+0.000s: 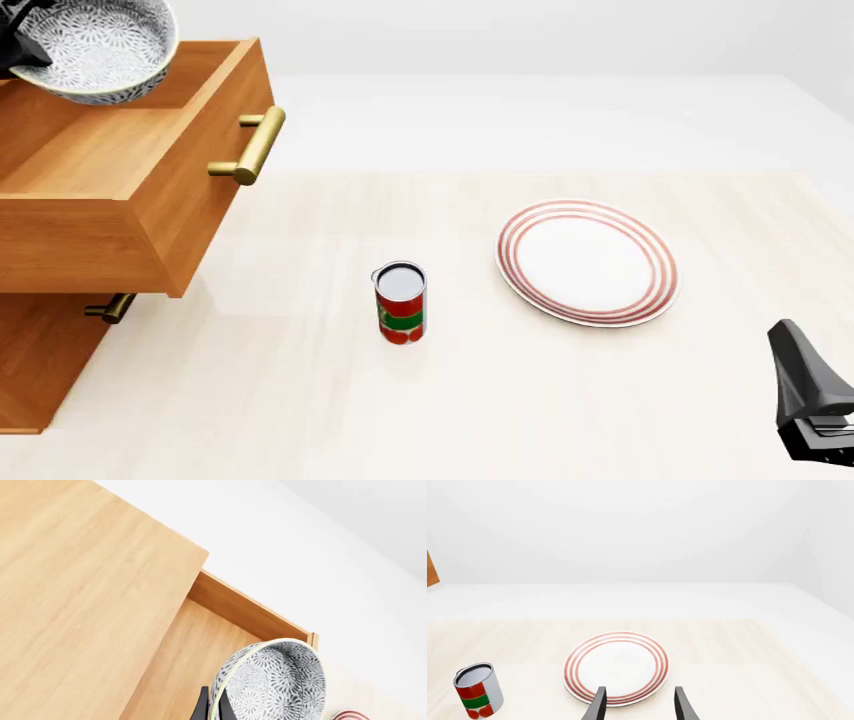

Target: Put the bowl in the top drawer of the cabinet.

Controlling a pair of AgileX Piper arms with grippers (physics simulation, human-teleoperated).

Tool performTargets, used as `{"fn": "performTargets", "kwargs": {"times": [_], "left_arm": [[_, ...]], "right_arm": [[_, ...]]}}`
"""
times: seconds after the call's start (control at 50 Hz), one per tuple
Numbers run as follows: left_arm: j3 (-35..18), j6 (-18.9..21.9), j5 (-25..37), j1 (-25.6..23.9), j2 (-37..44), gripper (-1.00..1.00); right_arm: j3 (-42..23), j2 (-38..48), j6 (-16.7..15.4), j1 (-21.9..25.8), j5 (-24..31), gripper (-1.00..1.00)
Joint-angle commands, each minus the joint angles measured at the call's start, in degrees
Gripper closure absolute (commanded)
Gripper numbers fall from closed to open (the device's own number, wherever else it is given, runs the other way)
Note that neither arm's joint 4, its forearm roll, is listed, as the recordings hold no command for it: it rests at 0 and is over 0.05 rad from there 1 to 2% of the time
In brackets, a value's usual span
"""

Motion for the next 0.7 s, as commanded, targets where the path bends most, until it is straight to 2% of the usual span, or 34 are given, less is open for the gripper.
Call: {"fn": "performTargets", "kwargs": {"times": [0.02, 0.7], "left_arm": [[0.71, 0.60, -0.50, -0.32, 0.23, 1.00], [2.94, 2.65, -1.73, 0.82, 1.91, 1.00]], "right_arm": [[0.00, -0.01, 0.00, 0.01, -0.01, -1.00], [0.00, 0.00, -0.01, 0.01, 0.00, -1.00]]}}
